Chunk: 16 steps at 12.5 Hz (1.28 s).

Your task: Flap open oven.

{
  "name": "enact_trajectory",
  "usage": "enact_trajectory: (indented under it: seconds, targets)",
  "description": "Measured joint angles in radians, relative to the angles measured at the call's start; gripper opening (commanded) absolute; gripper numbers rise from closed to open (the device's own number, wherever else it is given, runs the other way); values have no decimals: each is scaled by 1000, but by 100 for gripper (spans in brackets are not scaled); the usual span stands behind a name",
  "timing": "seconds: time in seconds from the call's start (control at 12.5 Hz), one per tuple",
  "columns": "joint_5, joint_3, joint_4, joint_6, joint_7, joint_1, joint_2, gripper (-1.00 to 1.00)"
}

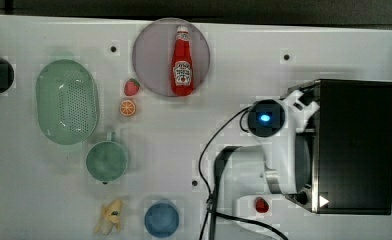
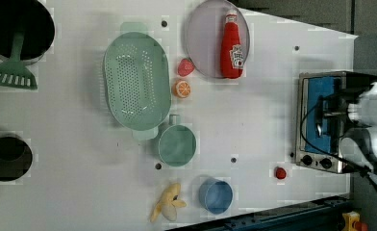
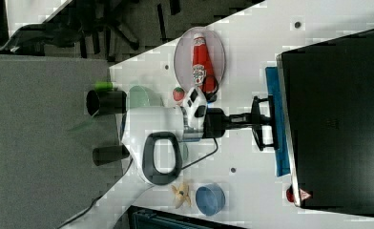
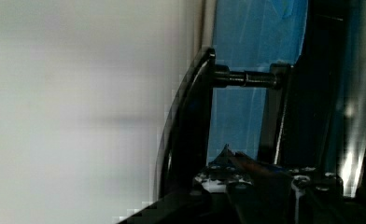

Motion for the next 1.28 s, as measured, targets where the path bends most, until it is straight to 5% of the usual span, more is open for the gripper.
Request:
enact_trajectory:
  seconds: [0.72,1.28]
  targets:
    - [-280,98,53,-183,604,279,348,-65]
    - [-323,103,197,-319,741,372,552,-65]
